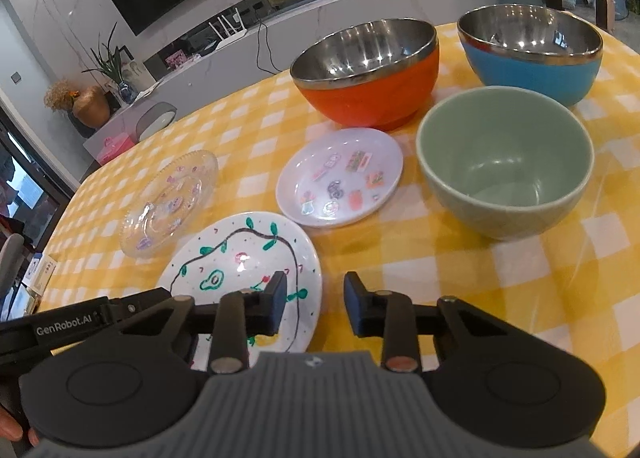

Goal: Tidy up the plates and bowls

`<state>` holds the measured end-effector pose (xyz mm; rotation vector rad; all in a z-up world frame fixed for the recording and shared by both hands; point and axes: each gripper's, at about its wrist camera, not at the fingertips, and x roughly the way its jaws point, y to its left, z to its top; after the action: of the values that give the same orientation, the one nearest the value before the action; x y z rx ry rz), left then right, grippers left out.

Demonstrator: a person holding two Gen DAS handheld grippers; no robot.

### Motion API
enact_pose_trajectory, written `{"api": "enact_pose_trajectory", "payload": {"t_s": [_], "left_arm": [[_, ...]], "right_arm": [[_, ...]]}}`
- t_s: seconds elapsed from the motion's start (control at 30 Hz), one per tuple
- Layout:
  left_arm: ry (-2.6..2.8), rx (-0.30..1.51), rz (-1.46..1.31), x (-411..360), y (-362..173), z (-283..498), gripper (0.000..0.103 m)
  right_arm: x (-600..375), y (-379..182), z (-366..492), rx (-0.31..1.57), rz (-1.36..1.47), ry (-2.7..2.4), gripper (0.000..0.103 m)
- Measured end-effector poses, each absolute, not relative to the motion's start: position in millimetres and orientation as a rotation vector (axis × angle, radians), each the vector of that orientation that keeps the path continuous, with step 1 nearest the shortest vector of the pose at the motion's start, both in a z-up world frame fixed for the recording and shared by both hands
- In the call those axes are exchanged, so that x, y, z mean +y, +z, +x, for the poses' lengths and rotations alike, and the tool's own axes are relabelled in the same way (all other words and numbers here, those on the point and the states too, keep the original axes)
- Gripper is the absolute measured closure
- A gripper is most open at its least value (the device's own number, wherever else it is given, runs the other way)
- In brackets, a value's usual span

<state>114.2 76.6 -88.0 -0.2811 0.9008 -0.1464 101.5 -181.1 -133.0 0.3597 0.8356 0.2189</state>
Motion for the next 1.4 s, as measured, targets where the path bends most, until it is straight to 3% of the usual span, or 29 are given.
{"api": "enact_pose_trajectory", "payload": {"t_s": [0.03, 0.23, 0.47, 1.4], "left_arm": [[-0.152, 0.902, -0.285, 76.3, -88.1, 113.8, 0.058], [-0.175, 0.912, -0.292, 73.2, -89.6, 114.2, 0.075], [-0.157, 0.917, -0.279, 71.0, -89.2, 113.6, 0.084], [-0.062, 0.979, -0.27, 82.1, -41.0, 70.1, 0.086]], "right_arm": [[-180.7, -133.7, 102.0, 0.839, 0.364, 0.224, 0.08], [-179.5, -135.6, 101.2, 0.849, 0.377, 0.239, 0.088], [-183.8, -136.8, 99.9, 0.855, 0.405, 0.228, 0.093], [-186.6, -121.1, 67.5, 0.941, 0.517, 0.329, 0.095]]}}
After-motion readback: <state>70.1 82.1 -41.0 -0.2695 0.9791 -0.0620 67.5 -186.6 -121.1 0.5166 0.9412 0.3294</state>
